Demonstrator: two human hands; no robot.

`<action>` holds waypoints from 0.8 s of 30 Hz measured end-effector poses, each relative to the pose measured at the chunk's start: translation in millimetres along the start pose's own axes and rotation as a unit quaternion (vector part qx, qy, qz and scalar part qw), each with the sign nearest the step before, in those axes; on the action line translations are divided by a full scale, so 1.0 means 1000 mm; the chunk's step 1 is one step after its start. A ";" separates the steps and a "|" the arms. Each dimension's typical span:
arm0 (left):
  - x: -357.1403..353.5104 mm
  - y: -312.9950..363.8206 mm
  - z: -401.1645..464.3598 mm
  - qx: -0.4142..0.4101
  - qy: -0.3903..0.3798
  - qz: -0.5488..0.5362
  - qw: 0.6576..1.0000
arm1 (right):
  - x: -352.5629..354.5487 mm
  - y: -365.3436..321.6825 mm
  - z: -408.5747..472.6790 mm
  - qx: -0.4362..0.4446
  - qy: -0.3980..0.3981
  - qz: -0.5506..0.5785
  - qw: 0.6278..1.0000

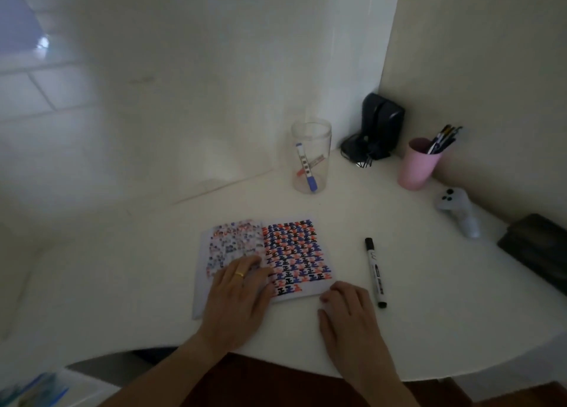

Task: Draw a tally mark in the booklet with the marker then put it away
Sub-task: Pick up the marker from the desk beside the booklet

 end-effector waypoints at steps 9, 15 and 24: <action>-0.006 0.004 -0.002 0.004 0.044 0.046 0.998 | -0.007 0.005 -0.002 0.037 0.021 -0.013 0.999; -0.009 0.003 -0.007 0.017 0.054 0.053 0.997 | 0.000 -0.003 -0.007 0.013 0.031 -0.023 0.999; -0.006 0.005 -0.011 0.010 0.059 0.068 0.996 | 0.008 -0.019 -0.013 -0.024 0.027 -0.036 0.999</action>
Point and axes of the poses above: each hand's wrist, its own z-axis towards the middle knuckle, its own x-axis out of the back of the hand, y = z × x, the point moved 1 cm from there along z, towards the middle knuckle, and after that the axes turned 14 degrees about -y, right-handed, at the moved point
